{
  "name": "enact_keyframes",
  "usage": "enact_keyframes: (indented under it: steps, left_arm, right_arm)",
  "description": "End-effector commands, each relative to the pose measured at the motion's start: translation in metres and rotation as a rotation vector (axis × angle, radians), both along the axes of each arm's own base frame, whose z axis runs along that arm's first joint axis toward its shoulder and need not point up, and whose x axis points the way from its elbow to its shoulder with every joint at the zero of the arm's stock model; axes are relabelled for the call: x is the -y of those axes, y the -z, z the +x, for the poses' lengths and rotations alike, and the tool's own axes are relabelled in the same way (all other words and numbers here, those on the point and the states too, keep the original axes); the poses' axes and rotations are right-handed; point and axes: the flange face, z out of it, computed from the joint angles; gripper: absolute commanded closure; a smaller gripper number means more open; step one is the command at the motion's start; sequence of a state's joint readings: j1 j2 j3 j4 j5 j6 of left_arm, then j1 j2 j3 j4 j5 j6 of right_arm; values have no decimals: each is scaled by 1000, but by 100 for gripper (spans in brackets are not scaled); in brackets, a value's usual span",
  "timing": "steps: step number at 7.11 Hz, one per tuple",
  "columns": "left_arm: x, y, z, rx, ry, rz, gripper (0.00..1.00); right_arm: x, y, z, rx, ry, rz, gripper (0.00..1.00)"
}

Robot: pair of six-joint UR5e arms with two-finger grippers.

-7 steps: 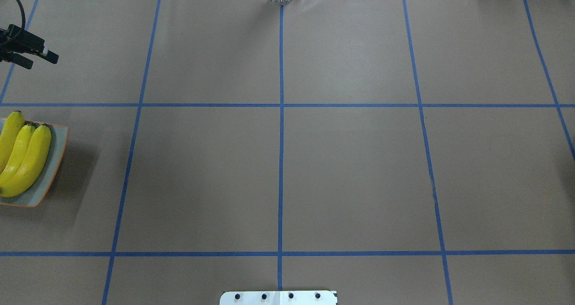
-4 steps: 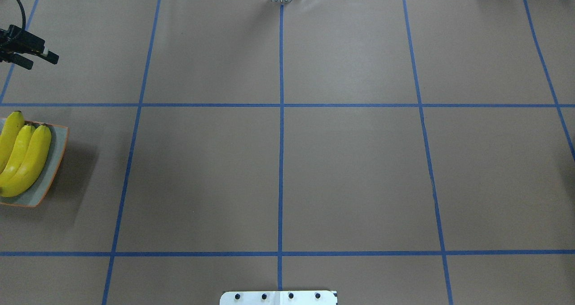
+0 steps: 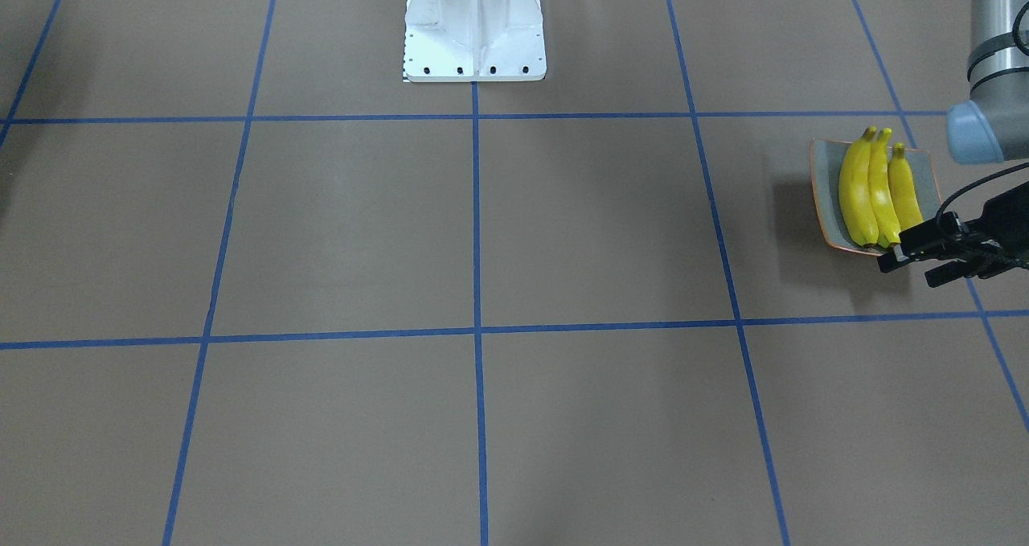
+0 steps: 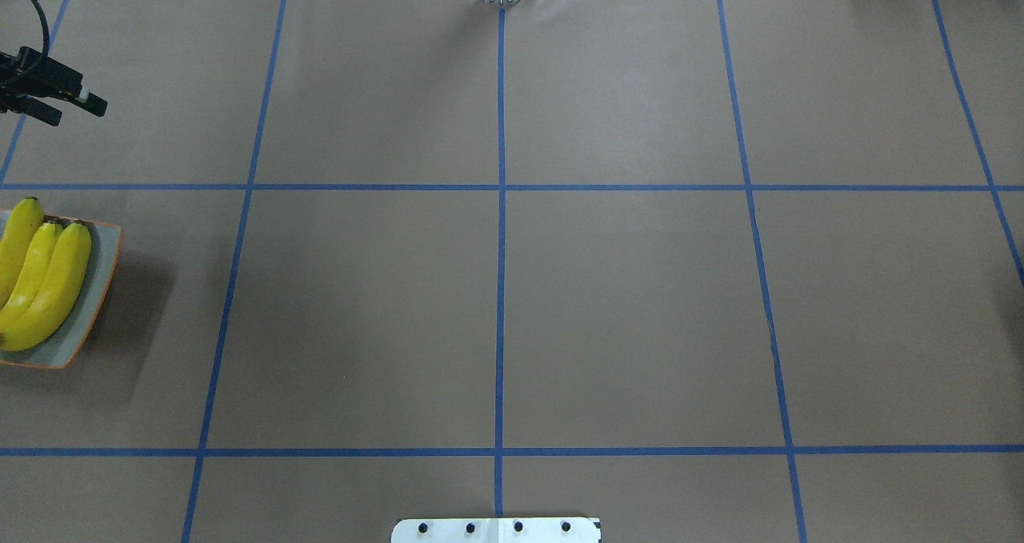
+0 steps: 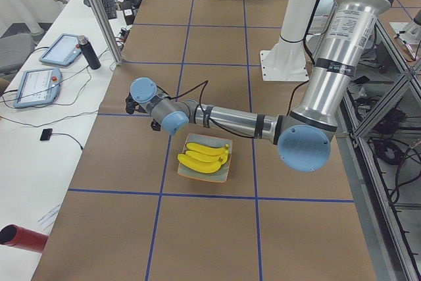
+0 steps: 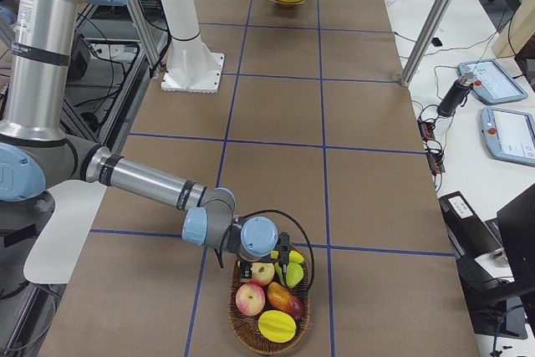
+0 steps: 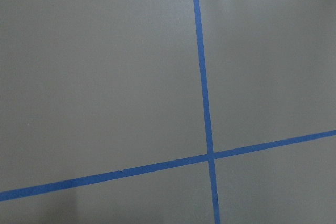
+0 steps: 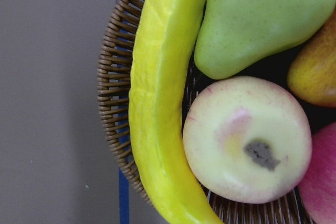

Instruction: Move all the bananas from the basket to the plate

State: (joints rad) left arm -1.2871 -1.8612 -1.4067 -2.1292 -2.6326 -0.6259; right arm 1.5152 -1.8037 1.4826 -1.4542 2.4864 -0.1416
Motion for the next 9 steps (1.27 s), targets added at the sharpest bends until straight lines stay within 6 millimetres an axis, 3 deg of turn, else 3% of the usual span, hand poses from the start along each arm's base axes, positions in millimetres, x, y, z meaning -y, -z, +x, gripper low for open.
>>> enact_keyframes:
  steps: [1,5,7,8,9]
  left_arm:
    - [0,0,0,-1,-1,1,0]
    - [0,-2,0,1,-1,-1,0]
    - [0,-2,0,0,-1,-1,0]
    - [0,-1,0,-1,-1,1,0]
    - [0,-1,0,-1,-1,1,0]
  right_arm:
    - [1,0,-3,1,6,-3,0]
    - [-1,-7,-8,3,18,-19,0]
    - [10,-1,-12,3,20,-11,0]
    - [16,3,-13,2,11,-12,2]
    - [18,4,-13,5,1,-20,12]
